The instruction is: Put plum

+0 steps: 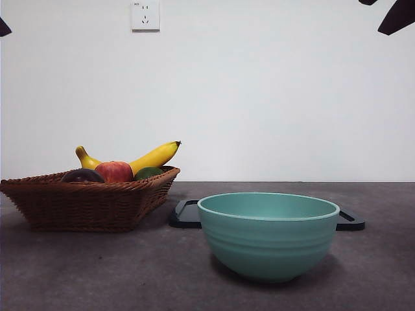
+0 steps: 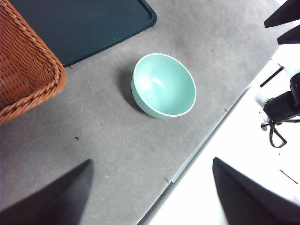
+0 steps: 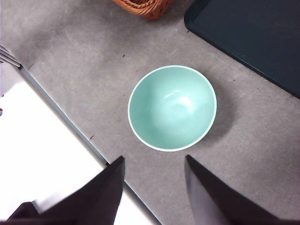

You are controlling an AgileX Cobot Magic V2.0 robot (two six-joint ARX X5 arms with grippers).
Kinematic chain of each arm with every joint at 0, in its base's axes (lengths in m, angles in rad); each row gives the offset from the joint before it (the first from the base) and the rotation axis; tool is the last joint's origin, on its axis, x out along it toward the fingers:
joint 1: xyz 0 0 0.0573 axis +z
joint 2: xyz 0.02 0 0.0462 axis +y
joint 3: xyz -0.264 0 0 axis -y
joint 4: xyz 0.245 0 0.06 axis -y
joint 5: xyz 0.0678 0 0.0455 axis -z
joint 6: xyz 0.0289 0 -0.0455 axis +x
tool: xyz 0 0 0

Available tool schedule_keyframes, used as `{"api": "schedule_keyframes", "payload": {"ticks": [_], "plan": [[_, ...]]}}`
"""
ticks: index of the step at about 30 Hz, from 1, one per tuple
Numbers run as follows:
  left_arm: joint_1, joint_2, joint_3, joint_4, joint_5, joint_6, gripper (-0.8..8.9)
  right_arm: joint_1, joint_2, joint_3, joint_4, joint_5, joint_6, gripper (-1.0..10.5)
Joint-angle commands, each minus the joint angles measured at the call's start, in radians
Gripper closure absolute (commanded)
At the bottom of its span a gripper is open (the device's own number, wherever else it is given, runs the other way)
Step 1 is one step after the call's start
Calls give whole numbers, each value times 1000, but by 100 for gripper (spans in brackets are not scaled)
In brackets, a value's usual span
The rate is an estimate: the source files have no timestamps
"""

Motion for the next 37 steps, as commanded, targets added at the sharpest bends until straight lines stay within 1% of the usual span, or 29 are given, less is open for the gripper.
{"api": "schedule_keyframes", "payload": {"ticks": [1, 3, 4, 37], "plan": [[-4, 5, 21, 4, 3, 15, 651, 6, 5, 15, -2, -2, -11, 834], [-4, 5, 21, 4, 3, 15, 785, 6, 5, 15, -2, 0, -11, 933], [-4, 5, 21, 5, 3, 15, 806, 6, 5, 15, -2, 0, -11, 940], [-4, 5, 21, 6, 3, 16, 806, 6, 3, 15, 25, 0, -11, 940]]}}
